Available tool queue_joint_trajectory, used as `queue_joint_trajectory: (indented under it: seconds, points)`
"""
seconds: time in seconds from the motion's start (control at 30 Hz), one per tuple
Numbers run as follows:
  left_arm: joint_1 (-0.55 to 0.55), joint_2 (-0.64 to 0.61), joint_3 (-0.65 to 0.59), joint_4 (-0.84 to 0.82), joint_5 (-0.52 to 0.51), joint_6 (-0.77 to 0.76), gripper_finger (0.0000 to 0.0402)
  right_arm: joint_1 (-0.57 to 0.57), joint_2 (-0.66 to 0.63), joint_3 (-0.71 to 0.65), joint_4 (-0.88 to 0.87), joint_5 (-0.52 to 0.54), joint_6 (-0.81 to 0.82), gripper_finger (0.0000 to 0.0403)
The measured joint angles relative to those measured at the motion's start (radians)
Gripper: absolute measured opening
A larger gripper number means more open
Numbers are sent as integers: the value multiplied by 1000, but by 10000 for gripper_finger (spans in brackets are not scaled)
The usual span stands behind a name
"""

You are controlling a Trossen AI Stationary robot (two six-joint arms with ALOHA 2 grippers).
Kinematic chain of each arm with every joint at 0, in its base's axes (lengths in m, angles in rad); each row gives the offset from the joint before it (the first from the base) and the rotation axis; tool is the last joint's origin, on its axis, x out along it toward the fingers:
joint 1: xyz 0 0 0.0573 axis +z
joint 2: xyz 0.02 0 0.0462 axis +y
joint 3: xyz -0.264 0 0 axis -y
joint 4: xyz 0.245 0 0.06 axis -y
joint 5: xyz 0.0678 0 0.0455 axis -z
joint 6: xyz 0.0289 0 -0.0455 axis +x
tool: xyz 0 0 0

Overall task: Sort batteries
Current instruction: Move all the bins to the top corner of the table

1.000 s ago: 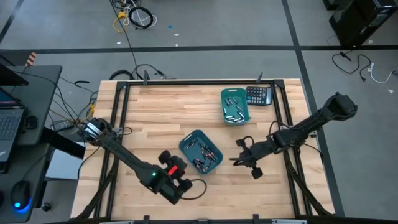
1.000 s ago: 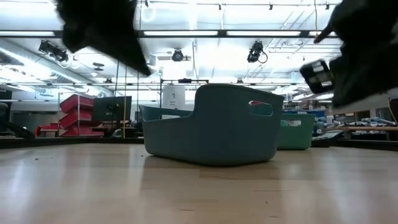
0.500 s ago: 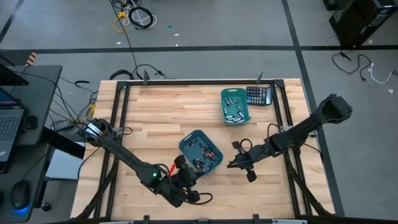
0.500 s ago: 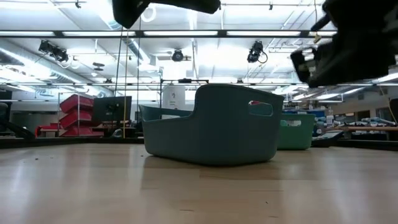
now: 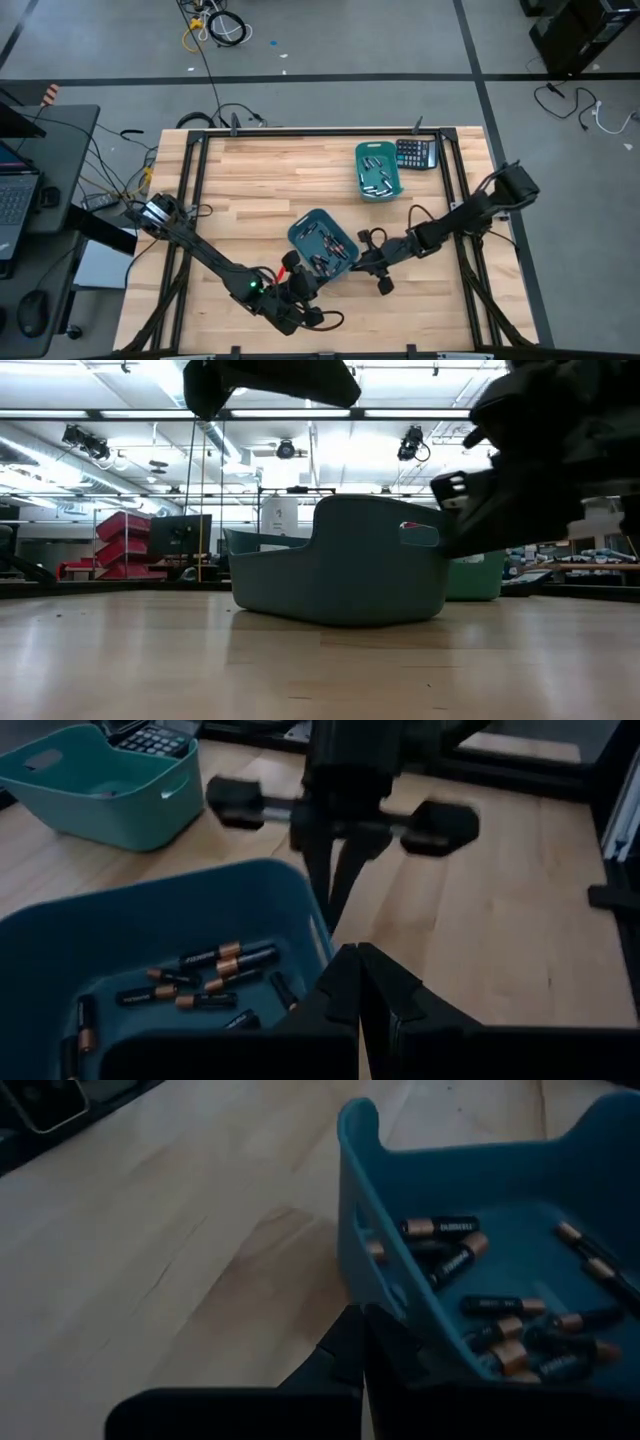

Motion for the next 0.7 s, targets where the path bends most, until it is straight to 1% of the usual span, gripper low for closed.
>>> queue_joint_trajectory:
  seconds: [0.2, 0.37, 0.53, 0.6, 0.7]
  points:
    - [-15, 0, 0, 36, 12, 26, 0, -24, 82, 88, -3, 2, -22, 0]
    - [-35, 0, 0, 21, 22, 21, 0, -55, 136, 153, -1, 27, -49, 0]
    - [-52, 0, 0, 7, 26, 18, 0, -95, 143, 187, 1, 27, -78, 0]
    - [-58, 0, 0, -5, 44, 17, 0, -115, 142, 201, 2, 28, -86, 0]
    - [-63, 0, 0, -79, 46, -19, 0, -143, 142, 223, 9, 29, -99, 0]
